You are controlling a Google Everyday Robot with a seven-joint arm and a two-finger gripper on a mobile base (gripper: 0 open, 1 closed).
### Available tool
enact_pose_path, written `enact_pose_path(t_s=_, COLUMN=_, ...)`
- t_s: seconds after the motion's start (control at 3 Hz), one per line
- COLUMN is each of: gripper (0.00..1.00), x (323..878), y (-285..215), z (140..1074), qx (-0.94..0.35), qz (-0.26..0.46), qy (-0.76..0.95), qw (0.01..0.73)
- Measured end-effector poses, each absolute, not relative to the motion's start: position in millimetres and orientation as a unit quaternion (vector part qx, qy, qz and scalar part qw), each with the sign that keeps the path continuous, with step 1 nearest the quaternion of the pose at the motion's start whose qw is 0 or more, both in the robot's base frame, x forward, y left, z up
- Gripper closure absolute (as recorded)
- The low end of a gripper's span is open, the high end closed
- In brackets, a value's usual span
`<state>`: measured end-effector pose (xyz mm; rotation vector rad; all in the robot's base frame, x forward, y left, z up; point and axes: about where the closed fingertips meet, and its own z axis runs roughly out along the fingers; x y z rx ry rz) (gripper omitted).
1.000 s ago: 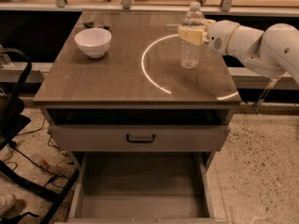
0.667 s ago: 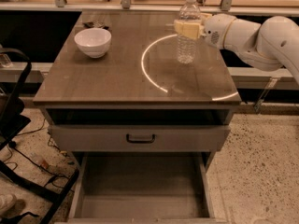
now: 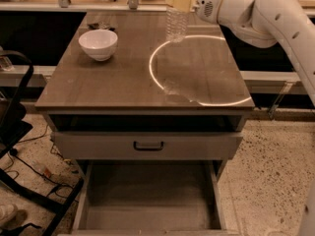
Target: Place water bottle into white bowl
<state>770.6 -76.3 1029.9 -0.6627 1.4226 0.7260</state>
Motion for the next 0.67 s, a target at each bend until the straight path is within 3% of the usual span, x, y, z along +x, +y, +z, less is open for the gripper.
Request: enact_pose_path(t_s=0.67, gripper=1.00, x=812, y=12, z=1072, qx=-0.287, qz=0.315, qy=0.633, qw=0.646)
